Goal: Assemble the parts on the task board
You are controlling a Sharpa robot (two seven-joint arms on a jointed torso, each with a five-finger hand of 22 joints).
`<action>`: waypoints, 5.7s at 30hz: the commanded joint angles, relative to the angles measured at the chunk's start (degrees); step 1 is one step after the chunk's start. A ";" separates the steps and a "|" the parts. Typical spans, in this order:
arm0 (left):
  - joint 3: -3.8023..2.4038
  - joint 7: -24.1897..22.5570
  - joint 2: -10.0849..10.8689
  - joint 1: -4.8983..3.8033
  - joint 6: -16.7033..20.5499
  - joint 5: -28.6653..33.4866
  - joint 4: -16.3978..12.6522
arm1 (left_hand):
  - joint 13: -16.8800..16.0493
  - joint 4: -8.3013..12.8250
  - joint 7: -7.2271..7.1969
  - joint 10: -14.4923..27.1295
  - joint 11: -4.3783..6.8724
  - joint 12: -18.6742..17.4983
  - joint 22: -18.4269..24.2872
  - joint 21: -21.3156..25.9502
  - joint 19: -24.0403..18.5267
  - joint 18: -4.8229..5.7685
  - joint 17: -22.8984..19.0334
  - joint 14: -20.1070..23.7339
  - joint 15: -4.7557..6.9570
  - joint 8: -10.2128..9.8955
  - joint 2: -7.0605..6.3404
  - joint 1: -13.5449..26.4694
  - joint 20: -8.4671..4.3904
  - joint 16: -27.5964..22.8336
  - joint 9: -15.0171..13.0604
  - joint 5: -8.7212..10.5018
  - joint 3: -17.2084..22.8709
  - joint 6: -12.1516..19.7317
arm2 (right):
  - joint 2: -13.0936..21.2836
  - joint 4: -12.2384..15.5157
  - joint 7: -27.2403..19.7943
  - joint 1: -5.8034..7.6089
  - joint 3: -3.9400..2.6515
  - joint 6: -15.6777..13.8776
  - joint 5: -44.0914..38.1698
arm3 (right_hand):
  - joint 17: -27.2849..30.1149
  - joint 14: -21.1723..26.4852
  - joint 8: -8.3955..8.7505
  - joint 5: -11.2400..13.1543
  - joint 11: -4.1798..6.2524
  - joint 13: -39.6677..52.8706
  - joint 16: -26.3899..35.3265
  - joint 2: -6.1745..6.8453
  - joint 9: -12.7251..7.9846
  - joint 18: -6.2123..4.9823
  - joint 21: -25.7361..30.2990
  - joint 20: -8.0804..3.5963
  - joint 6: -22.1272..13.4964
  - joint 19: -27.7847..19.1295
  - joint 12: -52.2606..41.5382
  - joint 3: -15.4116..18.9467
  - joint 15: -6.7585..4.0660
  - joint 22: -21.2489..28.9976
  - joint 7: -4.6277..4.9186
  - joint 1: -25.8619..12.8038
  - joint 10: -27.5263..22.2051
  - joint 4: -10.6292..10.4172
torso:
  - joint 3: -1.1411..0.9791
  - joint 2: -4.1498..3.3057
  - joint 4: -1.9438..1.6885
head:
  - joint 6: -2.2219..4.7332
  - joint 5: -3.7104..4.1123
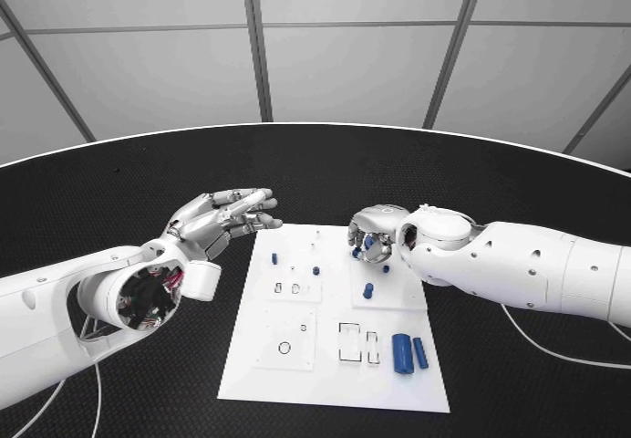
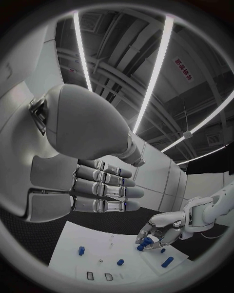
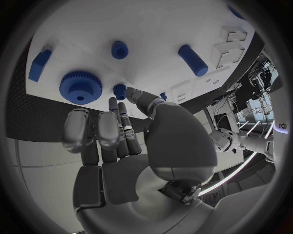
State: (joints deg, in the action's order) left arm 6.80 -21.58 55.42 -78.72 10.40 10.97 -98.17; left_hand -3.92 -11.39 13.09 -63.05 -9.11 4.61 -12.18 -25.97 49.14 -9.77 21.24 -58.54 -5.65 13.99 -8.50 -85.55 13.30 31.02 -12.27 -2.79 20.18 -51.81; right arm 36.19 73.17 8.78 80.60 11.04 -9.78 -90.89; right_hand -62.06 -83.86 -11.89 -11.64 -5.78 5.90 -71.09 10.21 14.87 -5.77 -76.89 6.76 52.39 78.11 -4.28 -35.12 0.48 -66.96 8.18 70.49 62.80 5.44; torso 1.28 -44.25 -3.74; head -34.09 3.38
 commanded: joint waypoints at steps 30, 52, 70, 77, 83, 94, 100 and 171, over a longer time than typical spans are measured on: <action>-0.01 0.45 0.02 -0.12 -0.01 0.05 0.11 | 0.04 0.01 -0.06 0.52 -0.16 -0.32 -0.08 -0.41 -0.54 -0.55 0.12 0.45 -0.06 -0.36 0.03 0.56 -0.06 0.44 -0.06 -0.10 0.48 0.42 | 0.31 0.64 -0.68 0.00 0.00 -2.66 0.00 | -1.17 -1.59 -4.80 0.41 2.33 2.53 -2.85 -2.55 4.12 1.77 -2.79 -1.49 5.31 1.87 -4.36 0.33 -1.44 -4.38 -1.15 0.79 6.66 -1.71 | -0.04 -0.57 -0.07 | -0.60 0.31; -0.01 0.84 0.11 -0.14 0.33 0.33 0.32 | 0.04 0.04 -0.03 0.56 -0.18 -0.37 -0.08 -0.43 -0.57 -0.55 0.16 0.49 -0.08 -0.37 0.04 0.61 -0.05 0.49 -0.06 -0.10 0.56 0.45 | -0.01 1.15 0.22 0.00 -0.33 -2.99 0.00 | -1.09 -1.56 -5.68 -0.36 2.47 2.97 -3.09 -2.86 5.38 1.82 -2.95 -1.81 5.59 1.93 -4.37 0.35 -1.66 -4.76 -1.23 1.43 6.79 -1.38 | 0.07 -0.69 -0.14 | -0.19 0.34; -0.01 0.93 0.01 -0.16 0.34 0.35 0.68 | 0.03 0.06 0.00 0.61 -0.21 -0.43 -0.09 -0.46 -0.60 -0.55 0.19 0.56 -0.11 -0.40 0.02 0.67 -0.04 0.53 -0.07 -0.09 0.64 0.50 | 0.44 2.18 -0.26 0.00 -0.34 -7.73 0.00 | -0.96 -1.50 -4.93 -0.43 1.79 2.89 -3.31 -2.35 5.83 1.87 -3.00 -1.45 3.68 1.89 -3.40 0.08 -1.13 -5.00 -0.58 1.17 5.33 -1.38 | -0.14 -0.73 0.01 | -0.30 0.38; -0.01 0.95 -0.06 -0.15 0.21 0.35 0.97 | 0.03 0.09 0.01 0.64 -0.23 -0.45 -0.09 -0.47 -0.62 -0.56 0.21 0.59 -0.12 -0.42 0.03 0.68 -0.04 0.55 -0.06 -0.09 0.68 0.54 | 2.01 3.64 -0.19 0.00 -0.33 -9.81 0.00 | -1.00 -1.50 -4.88 -0.42 1.74 2.89 -3.36 -2.25 5.88 1.84 -2.92 -1.41 3.57 1.80 -3.32 0.08 -1.08 -4.87 -0.54 1.10 5.21 -1.41 | -0.13 -0.64 0.03 | -0.26 0.53; -0.01 0.97 -0.06 -0.15 0.15 0.35 1.06 | 0.03 0.09 0.01 0.64 -0.23 -0.45 -0.09 -0.47 -0.62 -0.56 0.21 0.59 -0.12 -0.42 0.03 0.68 -0.04 0.55 -0.06 -0.09 0.68 0.54 | 4.85 5.78 0.55 -0.01 -0.31 -9.41 0.00 | -0.83 -1.46 -4.75 -0.30 1.62 2.86 -3.35 -1.87 6.00 1.83 -2.91 -1.29 3.30 1.78 -3.10 0.11 -0.95 -4.90 -0.46 0.88 4.89 -1.47 | -0.06 -0.67 -0.05 | -0.13 0.48; -0.01 0.97 0.17 -0.15 0.06 0.35 1.08 | 0.02 0.16 0.02 0.69 -0.24 -0.50 -0.10 -0.49 -0.65 -0.56 0.24 0.65 -0.13 -0.45 0.06 0.65 -0.03 0.58 -0.07 -0.09 0.81 0.58 | 8.50 8.96 1.05 -0.03 -0.20 -7.30 -0.01 | 0.86 -0.87 -3.55 0.90 0.88 2.10 -2.61 -0.34 6.26 1.48 -1.85 -0.69 1.39 0.67 -1.32 -0.67 -0.33 -3.49 -0.56 0.55 2.24 -1.51 | -0.08 -0.74 -0.02 | 0.07 0.33; -0.01 1.01 0.08 -0.15 -0.03 0.35 1.08 | 0.02 0.16 0.02 0.69 -0.24 -0.50 -0.10 -0.49 -0.65 -0.56 0.24 0.65 -0.13 -0.45 0.06 0.65 -0.03 0.58 -0.07 -0.09 0.81 0.58 | 7.79 8.18 0.80 -0.04 -0.18 -6.94 -0.01 | 1.44 -0.69 -3.33 1.19 0.65 1.83 -2.32 -0.13 6.35 1.38 -1.55 -0.52 1.13 0.37 -0.92 -1.07 -0.16 -3.11 -0.80 0.81 1.62 -1.34 | -0.05 -0.83 -0.25 | 0.19 0.54; -0.01 1.35 0.05 -0.15 -0.35 0.35 0.77 | -0.02 0.30 0.07 0.75 -0.29 -0.59 -0.12 -0.58 -0.75 -0.57 0.36 0.82 -0.19 -0.49 0.01 0.79 0.00 0.72 -0.10 -0.09 1.08 0.66 | 1.34 1.27 0.26 -0.36 -0.13 -1.80 0.00 | 2.18 -0.60 -2.32 2.16 1.41 1.94 -2.92 -0.55 7.09 1.34 -1.17 -0.78 1.51 0.53 -2.76 -2.24 -0.67 -3.61 -0.25 1.17 4.24 -2.09 | -0.08 -0.96 -0.15 | -1.68 0.07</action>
State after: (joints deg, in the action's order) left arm 6.79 -20.23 55.48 -78.87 10.03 11.32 -97.39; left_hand -3.92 -10.99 13.29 -62.64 -9.51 4.36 -12.21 -26.19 48.75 -9.76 21.54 -57.93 -5.86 13.77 -8.29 -85.35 13.29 31.62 -12.31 -2.79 20.89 -51.61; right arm 37.54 74.47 9.04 80.26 10.90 -11.63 -90.90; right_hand -59.80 -84.14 -13.94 -9.71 -4.33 7.79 -73.76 10.20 21.90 -4.89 -77.87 6.33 53.44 78.53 -6.73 -37.03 0.19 -70.50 7.98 71.71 66.52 3.39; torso 1.20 -45.10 -3.88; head -35.68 3.42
